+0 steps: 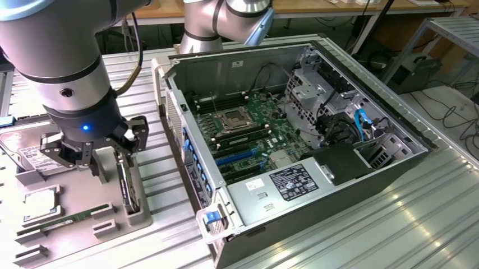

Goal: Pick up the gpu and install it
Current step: 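Pick up the gpu and move the gpu toward the slot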

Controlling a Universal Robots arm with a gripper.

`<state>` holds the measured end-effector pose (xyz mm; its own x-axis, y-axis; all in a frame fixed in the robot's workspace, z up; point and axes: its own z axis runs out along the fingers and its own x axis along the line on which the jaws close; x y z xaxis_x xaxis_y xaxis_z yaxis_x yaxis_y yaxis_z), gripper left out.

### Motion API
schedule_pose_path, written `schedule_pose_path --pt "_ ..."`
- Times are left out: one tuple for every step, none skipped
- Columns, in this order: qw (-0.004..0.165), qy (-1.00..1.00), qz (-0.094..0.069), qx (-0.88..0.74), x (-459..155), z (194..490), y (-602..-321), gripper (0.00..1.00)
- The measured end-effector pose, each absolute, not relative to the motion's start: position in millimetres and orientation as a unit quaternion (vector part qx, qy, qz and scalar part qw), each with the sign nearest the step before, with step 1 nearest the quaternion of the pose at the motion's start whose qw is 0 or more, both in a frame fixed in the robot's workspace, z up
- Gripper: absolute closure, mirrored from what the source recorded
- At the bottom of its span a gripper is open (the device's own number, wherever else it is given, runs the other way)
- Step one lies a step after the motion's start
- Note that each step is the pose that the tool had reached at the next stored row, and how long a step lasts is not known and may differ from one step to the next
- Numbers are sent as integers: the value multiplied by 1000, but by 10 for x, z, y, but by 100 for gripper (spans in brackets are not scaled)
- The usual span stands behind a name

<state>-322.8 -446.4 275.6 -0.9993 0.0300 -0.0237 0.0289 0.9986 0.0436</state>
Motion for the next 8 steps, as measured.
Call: schedule_pose_path --pt "12 1000 22 15 -3227 2749 -4464 40" --pt "12 1000 22 15 -3227 2739 -4464 40" --pt "12 1000 21 15 -3228 2725 -4464 40" --pt "12 1000 21 15 -3228 2708 -4464 40" --pt "12 1000 21 15 -3228 2690 -4464 40" --pt "12 1000 21 15 -3228 2673 -4464 40" --pt "12 1000 21 15 -3227 2657 -4468 40" --pt "12 1000 21 15 -3227 2643 -4476 40"
